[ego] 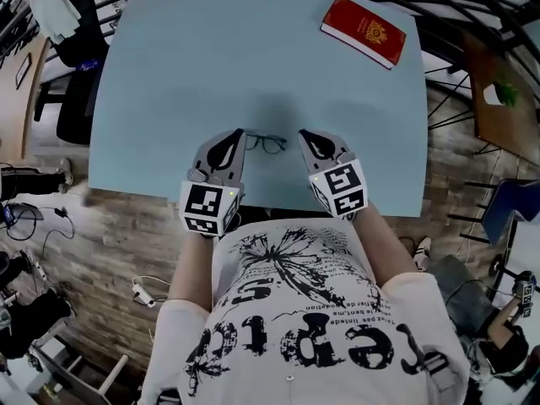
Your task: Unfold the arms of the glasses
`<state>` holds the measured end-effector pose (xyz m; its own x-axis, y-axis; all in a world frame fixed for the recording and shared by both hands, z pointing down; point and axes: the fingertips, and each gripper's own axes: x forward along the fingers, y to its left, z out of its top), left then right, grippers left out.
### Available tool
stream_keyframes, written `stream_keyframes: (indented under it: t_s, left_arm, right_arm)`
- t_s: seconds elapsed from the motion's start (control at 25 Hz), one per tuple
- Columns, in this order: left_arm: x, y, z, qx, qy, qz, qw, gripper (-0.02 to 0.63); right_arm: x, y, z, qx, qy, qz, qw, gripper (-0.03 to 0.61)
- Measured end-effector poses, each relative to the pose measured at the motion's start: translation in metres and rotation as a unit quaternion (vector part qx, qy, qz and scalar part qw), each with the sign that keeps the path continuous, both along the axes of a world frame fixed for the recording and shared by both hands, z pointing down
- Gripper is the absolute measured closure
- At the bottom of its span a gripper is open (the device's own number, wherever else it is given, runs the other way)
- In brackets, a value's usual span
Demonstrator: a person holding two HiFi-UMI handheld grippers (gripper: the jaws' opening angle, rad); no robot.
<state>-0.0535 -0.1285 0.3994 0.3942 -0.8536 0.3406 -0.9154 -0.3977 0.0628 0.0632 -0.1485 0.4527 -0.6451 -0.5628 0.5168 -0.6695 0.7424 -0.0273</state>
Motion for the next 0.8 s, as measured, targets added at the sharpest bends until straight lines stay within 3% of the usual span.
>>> stream_keyframes:
  t_s: [0.4,0.68,0.8]
  left_arm:
    - [-0.002,-0.039,0.064,-0.055,-0.002,0.092,0.9942,0.595]
    - [-0.006,-0.033,0.103,-0.097,-0.024,0.145,0.9844,0.595]
    - [-0.006,-0.031,0.118,-0.108,-0.05,0.173,0.9778,0.595]
  right_arm:
    - [-0.002,-0.019,0.081,-0.101,0.079,0.009,0.992,0.568]
    - [-0.009,-0.003,0.127,-0.176,0.176,-0.041,0.968,0.563]
    - [-0.013,-0.004,0.139,-0.164,0.232,-0.093,0.954,0.494]
